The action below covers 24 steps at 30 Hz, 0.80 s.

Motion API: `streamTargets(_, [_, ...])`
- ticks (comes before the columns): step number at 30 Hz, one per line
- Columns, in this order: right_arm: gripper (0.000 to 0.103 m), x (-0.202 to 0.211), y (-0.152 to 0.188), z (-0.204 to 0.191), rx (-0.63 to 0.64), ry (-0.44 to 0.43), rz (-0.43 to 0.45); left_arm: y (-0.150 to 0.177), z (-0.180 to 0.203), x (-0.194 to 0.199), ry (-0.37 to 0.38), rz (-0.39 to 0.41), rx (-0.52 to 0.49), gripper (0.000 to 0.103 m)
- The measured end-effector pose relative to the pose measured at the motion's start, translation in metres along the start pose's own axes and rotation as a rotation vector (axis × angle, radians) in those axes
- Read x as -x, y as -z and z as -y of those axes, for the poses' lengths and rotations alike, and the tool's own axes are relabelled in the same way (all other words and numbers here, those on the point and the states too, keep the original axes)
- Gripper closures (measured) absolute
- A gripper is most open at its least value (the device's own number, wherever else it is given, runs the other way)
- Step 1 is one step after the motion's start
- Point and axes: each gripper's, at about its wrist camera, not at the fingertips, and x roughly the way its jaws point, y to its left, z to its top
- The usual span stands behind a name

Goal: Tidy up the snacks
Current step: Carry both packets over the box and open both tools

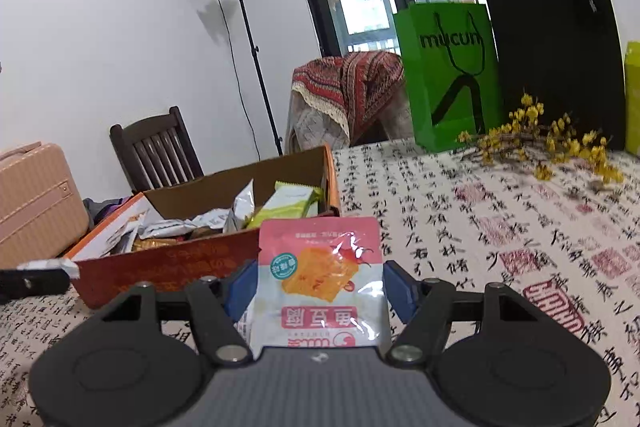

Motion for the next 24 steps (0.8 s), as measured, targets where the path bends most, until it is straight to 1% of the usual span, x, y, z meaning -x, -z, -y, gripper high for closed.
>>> streamTargets(6, [0.036, 0.010, -0.013, -0.006, 0.009, -0.004, 0.026, -0.014, -0.002, 0.006, 0.015, 0.045, 0.005, 0.023])
streamTargets(12, [0.036, 0.016, -0.034, -0.024, 0.041, -0.026, 0.067, -0.036, 0.004, 0.006, 0.031, 0.087, 0.008, 0.023])
streamTargets(17, [0.036, 0.006, -0.053, -0.039, 0.049, -0.036, 0.078, -0.057, 0.003, -0.007, 0.023, 0.091, 0.033, 0.023])
streamTargets(24, [0.036, -0.023, -0.073, -0.055, 0.053, -0.036, 0.075, -0.078, -0.004, -0.027, 0.006, 0.112, 0.082, 0.023])
